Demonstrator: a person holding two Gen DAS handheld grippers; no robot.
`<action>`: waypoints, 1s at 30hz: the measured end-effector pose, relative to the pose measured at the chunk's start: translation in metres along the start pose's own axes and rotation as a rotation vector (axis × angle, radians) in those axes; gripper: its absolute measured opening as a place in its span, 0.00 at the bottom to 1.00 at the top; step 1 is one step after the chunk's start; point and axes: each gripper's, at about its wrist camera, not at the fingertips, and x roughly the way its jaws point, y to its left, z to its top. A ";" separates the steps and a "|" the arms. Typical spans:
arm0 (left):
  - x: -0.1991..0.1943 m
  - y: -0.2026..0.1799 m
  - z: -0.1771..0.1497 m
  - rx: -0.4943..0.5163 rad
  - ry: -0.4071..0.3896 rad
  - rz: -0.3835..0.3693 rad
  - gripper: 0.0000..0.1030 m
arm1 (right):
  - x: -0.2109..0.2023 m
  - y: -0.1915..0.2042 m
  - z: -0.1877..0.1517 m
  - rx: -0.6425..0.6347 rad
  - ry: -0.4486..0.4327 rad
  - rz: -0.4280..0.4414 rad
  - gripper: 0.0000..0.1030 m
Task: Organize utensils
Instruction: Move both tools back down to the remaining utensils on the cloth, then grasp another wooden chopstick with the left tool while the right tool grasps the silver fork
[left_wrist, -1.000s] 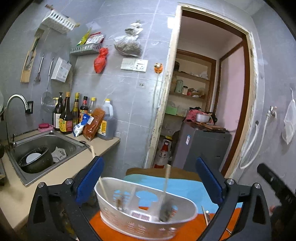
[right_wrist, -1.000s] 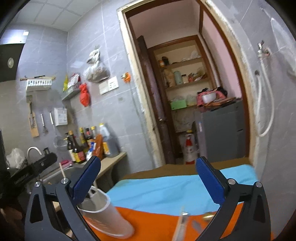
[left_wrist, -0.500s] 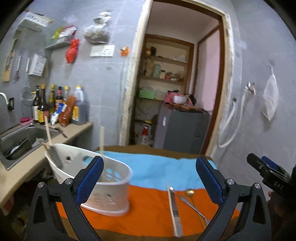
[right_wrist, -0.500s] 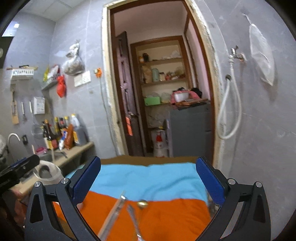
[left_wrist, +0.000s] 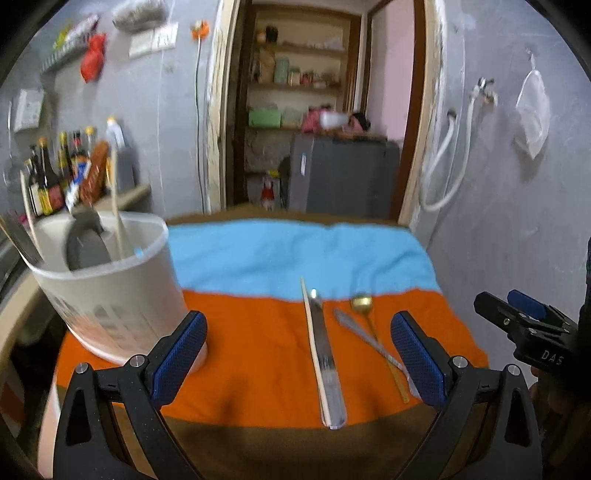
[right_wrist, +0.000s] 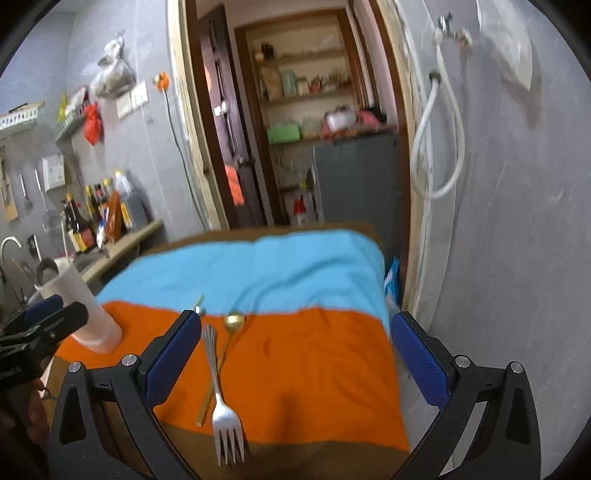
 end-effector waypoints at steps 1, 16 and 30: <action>0.005 0.000 -0.003 -0.004 0.023 0.000 0.94 | 0.003 -0.001 -0.002 0.002 0.019 0.003 1.00; 0.073 0.002 -0.015 -0.006 0.270 -0.055 0.37 | 0.031 0.014 -0.021 -0.073 0.212 0.105 0.85; 0.099 0.007 -0.006 -0.029 0.347 -0.092 0.03 | 0.051 0.034 -0.031 -0.170 0.336 0.149 0.44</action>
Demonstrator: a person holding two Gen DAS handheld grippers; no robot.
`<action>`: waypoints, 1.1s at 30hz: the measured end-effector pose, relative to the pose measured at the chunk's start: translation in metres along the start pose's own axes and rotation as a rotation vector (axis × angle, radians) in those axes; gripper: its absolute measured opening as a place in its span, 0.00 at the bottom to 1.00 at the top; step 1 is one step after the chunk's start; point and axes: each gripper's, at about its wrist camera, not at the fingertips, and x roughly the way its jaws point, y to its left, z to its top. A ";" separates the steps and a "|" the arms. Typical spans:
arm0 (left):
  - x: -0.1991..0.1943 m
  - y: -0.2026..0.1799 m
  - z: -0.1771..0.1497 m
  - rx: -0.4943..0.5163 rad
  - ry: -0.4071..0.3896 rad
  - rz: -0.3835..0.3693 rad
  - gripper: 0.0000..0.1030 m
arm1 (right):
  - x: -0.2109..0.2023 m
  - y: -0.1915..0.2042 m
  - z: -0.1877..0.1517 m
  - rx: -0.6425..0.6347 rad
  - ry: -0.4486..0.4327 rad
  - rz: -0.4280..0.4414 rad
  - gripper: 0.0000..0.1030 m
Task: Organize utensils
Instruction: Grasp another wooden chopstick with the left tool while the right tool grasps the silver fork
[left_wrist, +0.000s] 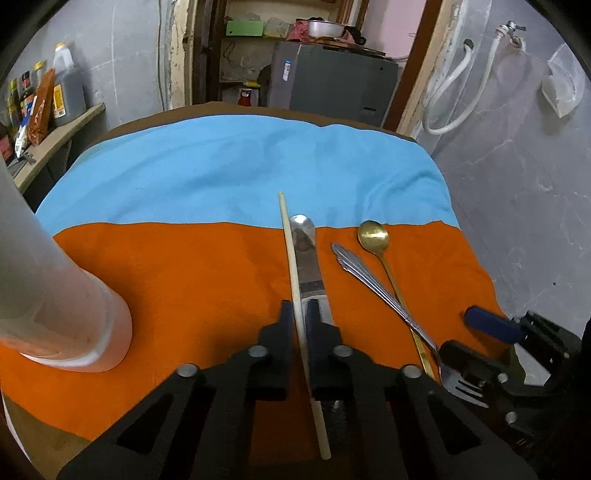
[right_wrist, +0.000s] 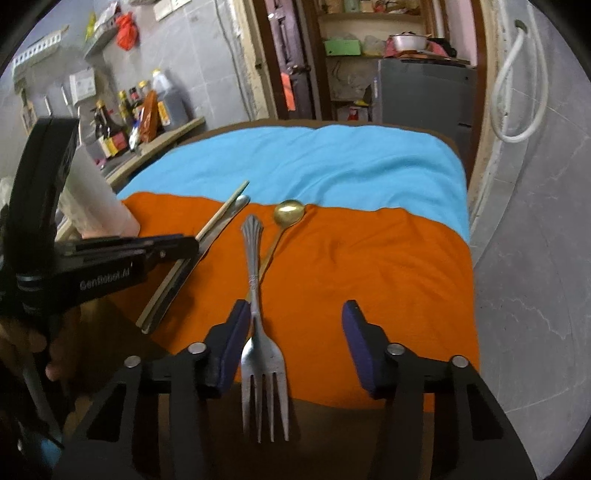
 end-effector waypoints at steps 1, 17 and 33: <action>0.000 0.001 0.001 -0.010 0.001 -0.002 0.03 | 0.002 0.002 0.000 -0.007 0.010 -0.003 0.41; -0.024 0.011 -0.024 -0.074 -0.018 -0.001 0.02 | 0.009 0.012 -0.001 -0.063 0.047 -0.011 0.27; -0.048 0.003 -0.052 -0.067 -0.002 0.026 0.02 | 0.001 -0.007 -0.004 0.097 0.032 -0.112 0.06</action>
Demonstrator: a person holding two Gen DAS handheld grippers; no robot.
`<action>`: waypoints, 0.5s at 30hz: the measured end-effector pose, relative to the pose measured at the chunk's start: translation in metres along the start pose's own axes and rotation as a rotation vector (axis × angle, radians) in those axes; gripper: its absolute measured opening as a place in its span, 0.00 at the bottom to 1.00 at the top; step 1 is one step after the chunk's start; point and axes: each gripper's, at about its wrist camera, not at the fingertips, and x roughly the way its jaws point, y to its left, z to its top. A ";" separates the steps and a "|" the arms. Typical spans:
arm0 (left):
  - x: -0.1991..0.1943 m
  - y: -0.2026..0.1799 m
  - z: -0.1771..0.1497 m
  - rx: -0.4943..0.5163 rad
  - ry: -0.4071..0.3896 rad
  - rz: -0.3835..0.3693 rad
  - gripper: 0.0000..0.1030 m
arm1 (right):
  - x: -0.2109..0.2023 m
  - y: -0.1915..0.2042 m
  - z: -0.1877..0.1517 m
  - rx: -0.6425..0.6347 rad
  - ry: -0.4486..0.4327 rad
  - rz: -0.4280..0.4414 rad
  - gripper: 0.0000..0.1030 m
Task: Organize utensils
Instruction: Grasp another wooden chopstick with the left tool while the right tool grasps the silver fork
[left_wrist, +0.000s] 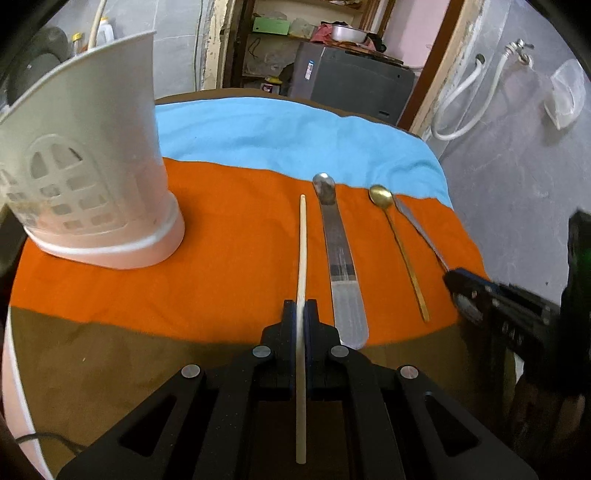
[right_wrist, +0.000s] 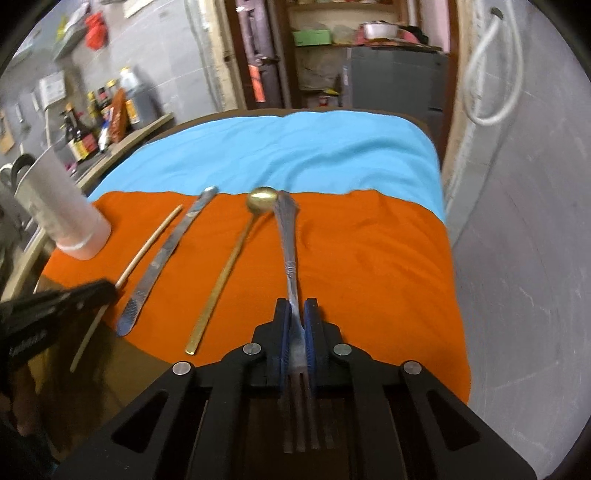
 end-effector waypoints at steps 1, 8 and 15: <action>-0.001 -0.002 0.000 0.014 0.005 0.008 0.02 | 0.000 0.001 0.001 0.000 0.003 -0.001 0.06; 0.013 -0.007 0.014 0.095 0.051 0.026 0.04 | 0.016 0.006 0.020 -0.066 0.038 -0.003 0.10; 0.033 -0.011 0.031 0.166 0.097 0.071 0.10 | 0.034 0.013 0.039 -0.107 0.057 -0.019 0.20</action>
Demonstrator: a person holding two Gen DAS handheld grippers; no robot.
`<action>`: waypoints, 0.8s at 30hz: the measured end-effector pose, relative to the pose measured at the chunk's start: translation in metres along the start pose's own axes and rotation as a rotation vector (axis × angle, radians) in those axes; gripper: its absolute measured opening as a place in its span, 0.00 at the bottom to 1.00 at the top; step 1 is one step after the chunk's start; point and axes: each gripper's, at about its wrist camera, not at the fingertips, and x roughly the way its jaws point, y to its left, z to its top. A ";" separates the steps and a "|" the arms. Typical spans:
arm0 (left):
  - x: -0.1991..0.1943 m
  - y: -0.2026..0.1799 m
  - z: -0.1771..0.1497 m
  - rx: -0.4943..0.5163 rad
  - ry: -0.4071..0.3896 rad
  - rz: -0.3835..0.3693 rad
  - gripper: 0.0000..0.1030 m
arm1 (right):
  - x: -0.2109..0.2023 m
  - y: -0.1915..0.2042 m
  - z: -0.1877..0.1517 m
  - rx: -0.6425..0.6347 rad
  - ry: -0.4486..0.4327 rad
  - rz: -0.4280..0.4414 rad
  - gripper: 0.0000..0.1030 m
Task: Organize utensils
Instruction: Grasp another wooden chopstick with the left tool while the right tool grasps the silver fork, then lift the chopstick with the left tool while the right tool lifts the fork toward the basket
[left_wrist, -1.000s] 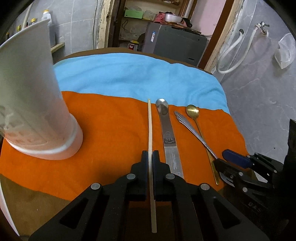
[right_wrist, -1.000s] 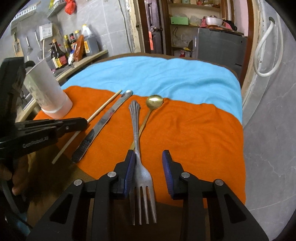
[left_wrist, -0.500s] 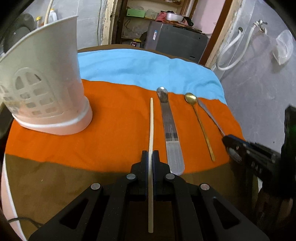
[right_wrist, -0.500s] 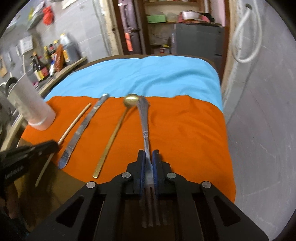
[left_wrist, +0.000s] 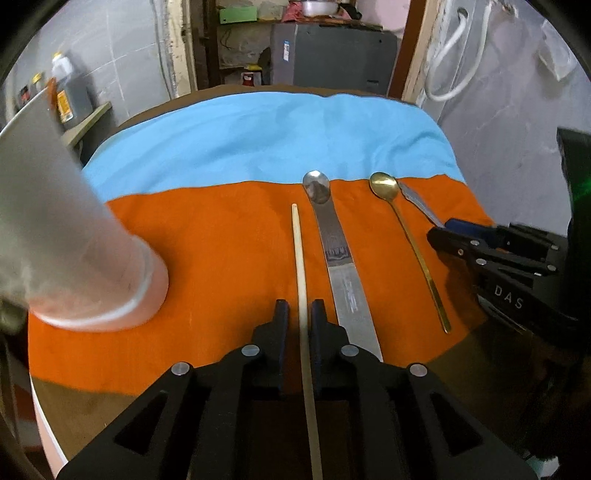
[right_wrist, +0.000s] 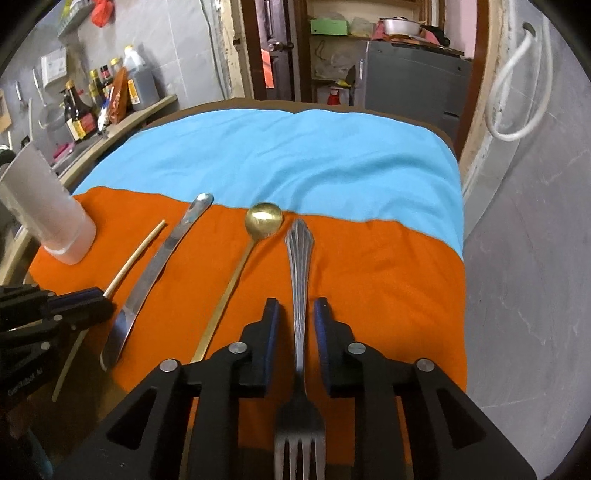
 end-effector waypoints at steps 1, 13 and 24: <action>0.002 -0.002 0.003 0.011 0.004 0.011 0.10 | 0.002 0.001 0.002 -0.005 0.003 -0.006 0.21; 0.009 -0.006 0.005 0.053 0.003 0.024 0.02 | 0.010 -0.001 0.016 0.026 0.038 -0.010 0.16; -0.036 0.015 -0.017 -0.093 -0.204 -0.088 0.02 | -0.026 -0.005 -0.003 0.135 -0.147 0.116 0.08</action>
